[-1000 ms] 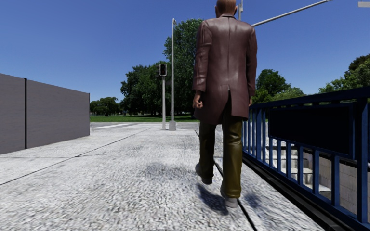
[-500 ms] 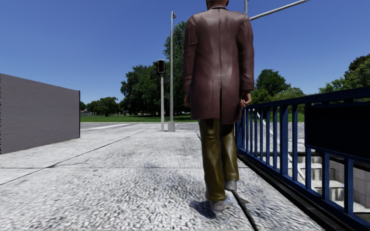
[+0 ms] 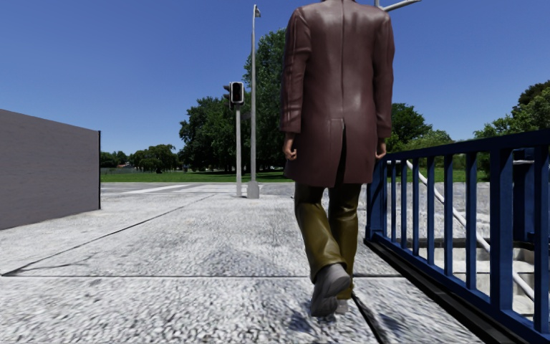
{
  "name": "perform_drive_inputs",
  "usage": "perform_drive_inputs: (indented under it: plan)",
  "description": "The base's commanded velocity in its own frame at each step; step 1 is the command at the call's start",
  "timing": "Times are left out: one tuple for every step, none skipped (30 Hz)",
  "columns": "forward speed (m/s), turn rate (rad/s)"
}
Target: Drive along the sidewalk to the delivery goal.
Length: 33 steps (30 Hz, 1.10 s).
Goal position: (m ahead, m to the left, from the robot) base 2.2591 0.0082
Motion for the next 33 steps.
perform_drive_inputs:
  plan:
    - [1.4, 0.0]
    - [1.4, 0.0]
    - [1.4, 0.0]
    - [1.4, 0.0]
    - [1.4, 0.0]
    - [1.4, 0.0]
    - [1.4, 0.0]
    - [1.4, 0.0]
    - [1.4, 0.0]
    - [1.4, 0.0]
    - [1.4, 0.0]
    - [1.4, 0.0]
    - [1.4, 0.0]
    - [1.4, 0.0]
    - [1.4, 0.0]
    - [1.4, 0.0]
    - [1.4, 0.0]
    - [1.4, 0.0]
    - [1.34, 0.0]
    - [1.34, 0.0]
    - [1.18, 0.0]
    - [0.9, 0.0]
    - [0.76, 0.0]
    - [0.76, 0.0]
    - [0.71, 0.0]
    - [0.7, 0.0]
    - [0.7, 0.0]
    - [0.7, 0.0]
    - [0.7, 0.0]
    - [0.7, 0.0]
    - [0.7, 0.0]
    - [0.7, 0.0]
    - [0.7, 0.0]
